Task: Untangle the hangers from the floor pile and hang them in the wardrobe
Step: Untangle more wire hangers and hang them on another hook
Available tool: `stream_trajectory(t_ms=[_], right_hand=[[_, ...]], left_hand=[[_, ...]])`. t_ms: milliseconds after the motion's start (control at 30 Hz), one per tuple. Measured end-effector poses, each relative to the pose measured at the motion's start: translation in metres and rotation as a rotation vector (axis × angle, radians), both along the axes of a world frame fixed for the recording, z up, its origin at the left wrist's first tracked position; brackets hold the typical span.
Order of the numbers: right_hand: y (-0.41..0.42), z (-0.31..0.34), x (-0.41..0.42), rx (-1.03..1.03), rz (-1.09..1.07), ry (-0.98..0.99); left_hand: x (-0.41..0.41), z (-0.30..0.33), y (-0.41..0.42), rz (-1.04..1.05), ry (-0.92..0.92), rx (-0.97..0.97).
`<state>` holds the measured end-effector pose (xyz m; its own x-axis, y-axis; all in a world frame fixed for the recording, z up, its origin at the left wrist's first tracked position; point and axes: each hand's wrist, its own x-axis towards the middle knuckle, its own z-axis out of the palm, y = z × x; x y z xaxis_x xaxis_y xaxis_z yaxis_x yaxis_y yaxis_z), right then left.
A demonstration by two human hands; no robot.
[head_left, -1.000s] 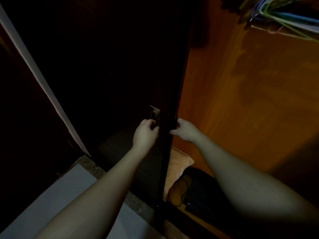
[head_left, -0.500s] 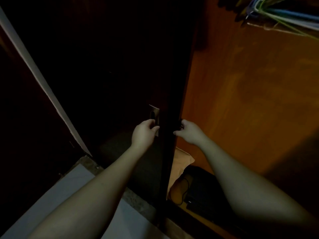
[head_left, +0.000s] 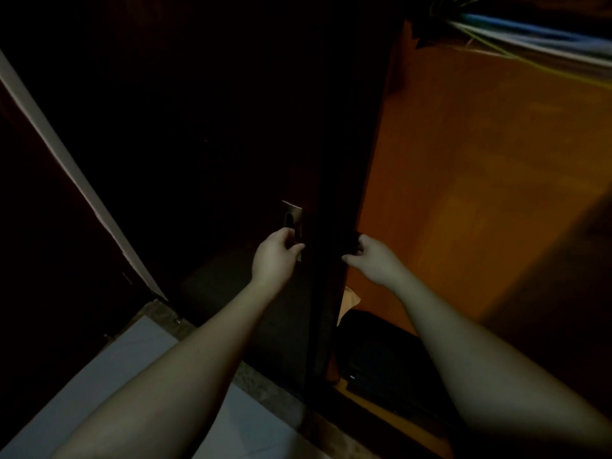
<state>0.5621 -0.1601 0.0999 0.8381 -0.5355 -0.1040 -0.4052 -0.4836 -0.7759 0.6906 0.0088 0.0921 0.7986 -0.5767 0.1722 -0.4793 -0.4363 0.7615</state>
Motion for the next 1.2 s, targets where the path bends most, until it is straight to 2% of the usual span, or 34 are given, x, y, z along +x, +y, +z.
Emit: stream_trajectory(t_ms=[333, 600, 1200], right_hand=[[-0.013, 0.001, -0.062, 0.068, -0.042, -0.018], [-0.017, 0.002, -0.115, 0.037, -0.097, 0.013], [-0.025, -0.017, -0.208, 0.021, -0.342, -0.064]], left_hand=[[-0.037, -0.003, -0.008, -0.059, 0.089, 0.0], [-0.067, -0.007, -0.017, -0.084, 0.127, -0.028], [-0.132, -0.011, -0.041, -0.206, 0.166, -0.019]])
